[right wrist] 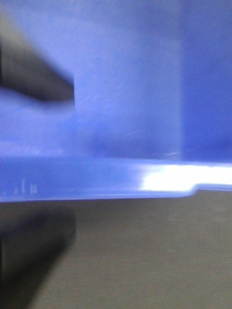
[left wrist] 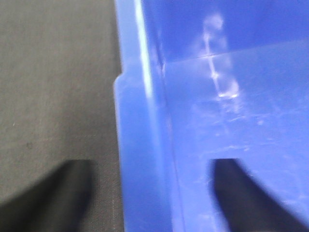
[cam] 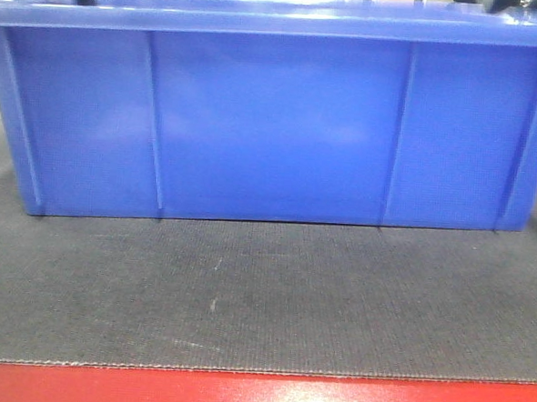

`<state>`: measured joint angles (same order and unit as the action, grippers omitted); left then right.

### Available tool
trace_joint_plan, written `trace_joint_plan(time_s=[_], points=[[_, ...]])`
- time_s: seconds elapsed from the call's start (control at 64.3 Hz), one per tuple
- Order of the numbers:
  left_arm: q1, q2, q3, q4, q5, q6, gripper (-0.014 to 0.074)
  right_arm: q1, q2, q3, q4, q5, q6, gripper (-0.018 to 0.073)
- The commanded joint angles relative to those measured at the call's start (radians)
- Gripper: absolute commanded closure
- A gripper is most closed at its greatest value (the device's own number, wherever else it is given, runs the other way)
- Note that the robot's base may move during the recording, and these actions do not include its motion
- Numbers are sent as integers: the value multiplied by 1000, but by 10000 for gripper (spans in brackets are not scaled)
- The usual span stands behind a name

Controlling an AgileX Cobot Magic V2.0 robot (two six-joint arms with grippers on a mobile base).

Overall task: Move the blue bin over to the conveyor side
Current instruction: 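Lower the blue bin onto the grey conveyor belt with both grippers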

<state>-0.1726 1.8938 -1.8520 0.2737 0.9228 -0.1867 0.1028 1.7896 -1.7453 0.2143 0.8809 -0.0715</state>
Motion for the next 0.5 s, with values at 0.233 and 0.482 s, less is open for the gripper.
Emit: trace_joint_plan(time_s=[0.233,0.482], points=[[-4,-103,-16,1,40,1,-5,0,-86,-9,6,-28,-9,-12],[-4,-317,-6,-1,99,33,-3,0,-272,-9,6,8,-9,71]])
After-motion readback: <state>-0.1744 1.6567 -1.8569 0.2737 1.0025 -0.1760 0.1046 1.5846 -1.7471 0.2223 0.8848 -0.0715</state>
